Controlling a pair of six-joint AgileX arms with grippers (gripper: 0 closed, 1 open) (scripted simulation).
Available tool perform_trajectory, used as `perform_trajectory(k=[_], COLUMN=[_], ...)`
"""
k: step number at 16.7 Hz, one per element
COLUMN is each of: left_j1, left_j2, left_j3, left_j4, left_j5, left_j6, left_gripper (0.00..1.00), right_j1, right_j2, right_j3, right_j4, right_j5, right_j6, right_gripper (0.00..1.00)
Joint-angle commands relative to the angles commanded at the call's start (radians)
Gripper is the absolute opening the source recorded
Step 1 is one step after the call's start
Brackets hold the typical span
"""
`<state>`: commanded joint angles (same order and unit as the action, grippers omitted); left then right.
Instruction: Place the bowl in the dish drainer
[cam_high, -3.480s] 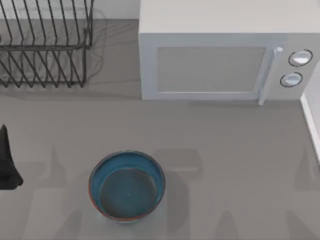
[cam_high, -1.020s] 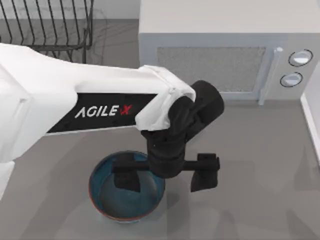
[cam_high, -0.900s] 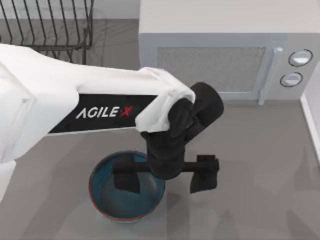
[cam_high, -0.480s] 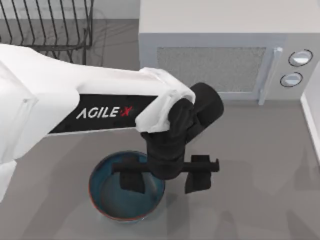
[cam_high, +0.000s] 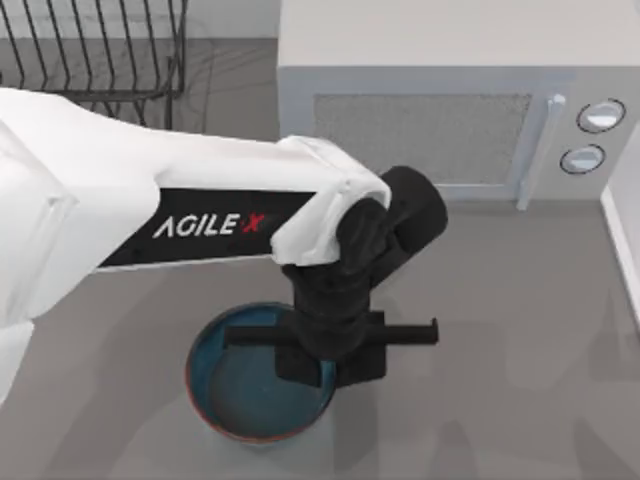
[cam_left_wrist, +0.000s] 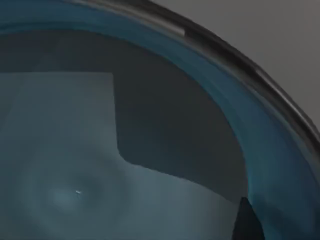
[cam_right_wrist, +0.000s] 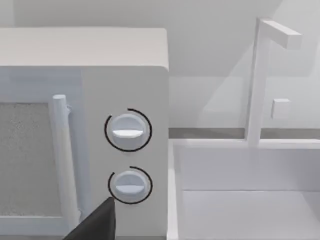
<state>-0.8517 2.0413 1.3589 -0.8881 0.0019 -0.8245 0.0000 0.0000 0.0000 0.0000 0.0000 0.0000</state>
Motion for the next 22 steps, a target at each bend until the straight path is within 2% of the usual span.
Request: perform_trajectory(k=[12,15,22], left_j1=[-0.002,-0.008,-0.011], left_j2=[-0.002,0.001,-0.015], left_j3=[0.037,0.170,0.633], left_j4=[-0.037,-0.168,-0.669], left_j5=[0.000,0.000,0.000], left_j6=[-0.002,-0.008,-0.011], left_gripper=[0.00,0.00,0.00], right_j1=[0.000,0.000,0.000], right_j2=[0.000,0.000,0.000], right_j3=[0.000,0.000,0.000], right_j4=[0.000,0.000,0.000], right_j5=[0.000,0.000,0.000], right_j6=[0.000,0.000,0.000], right_gripper=[1.00,1.00,1.00])
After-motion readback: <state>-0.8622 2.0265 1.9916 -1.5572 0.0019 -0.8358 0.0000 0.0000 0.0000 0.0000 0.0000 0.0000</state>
